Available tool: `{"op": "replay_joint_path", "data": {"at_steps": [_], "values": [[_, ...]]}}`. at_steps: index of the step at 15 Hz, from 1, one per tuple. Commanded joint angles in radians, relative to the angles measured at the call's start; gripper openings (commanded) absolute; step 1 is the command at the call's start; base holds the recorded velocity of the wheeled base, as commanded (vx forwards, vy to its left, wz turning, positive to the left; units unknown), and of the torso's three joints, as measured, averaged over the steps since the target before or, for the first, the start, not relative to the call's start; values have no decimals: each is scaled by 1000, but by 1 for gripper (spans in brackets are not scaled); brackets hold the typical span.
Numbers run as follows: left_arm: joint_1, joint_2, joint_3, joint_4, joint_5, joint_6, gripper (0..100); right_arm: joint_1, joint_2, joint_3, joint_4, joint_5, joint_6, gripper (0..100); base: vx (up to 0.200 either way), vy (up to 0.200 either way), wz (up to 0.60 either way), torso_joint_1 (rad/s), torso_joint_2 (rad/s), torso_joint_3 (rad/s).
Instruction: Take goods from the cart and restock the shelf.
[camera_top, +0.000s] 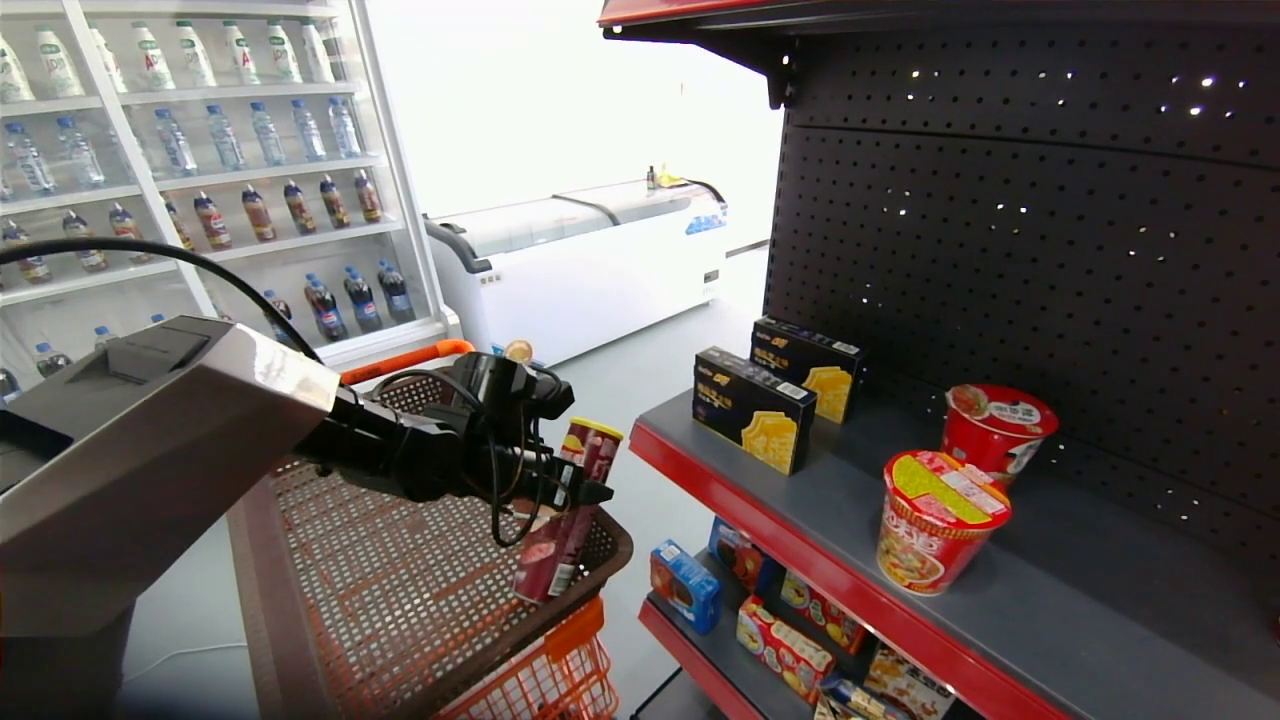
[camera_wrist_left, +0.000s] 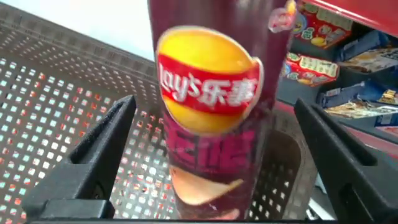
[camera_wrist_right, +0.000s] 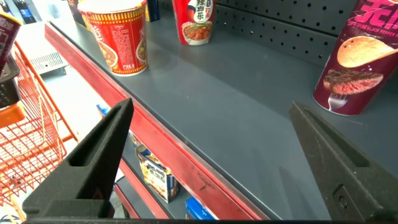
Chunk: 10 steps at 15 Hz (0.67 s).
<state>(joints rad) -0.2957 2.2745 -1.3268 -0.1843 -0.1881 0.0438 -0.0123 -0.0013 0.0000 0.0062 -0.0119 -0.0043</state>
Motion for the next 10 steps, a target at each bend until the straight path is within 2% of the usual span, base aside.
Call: {"op": "replay_joint_path", "data": {"at_steps": [1,3,4,5,10], "values": [[1,33,-32,0,-1,1,100,0,1,0,0,0,0,100,0,0,0,0,0,0],[3,53,-74,31,1,1,100,0,1,0,0,0,0,100,0,0,0,0,0,0],[3,57,-92,66,2,8,100,0,1,0,0,0,0,100,0,0,0,0,0,0],[3,68,-114,109,4,30,100,0,1,0,0,0,0,100,0,0,0,0,0,0],[-6,94,-144,103,-2,33,100,-1,1,0,0,0,0,100,0,0,0,0,0,0]]}}
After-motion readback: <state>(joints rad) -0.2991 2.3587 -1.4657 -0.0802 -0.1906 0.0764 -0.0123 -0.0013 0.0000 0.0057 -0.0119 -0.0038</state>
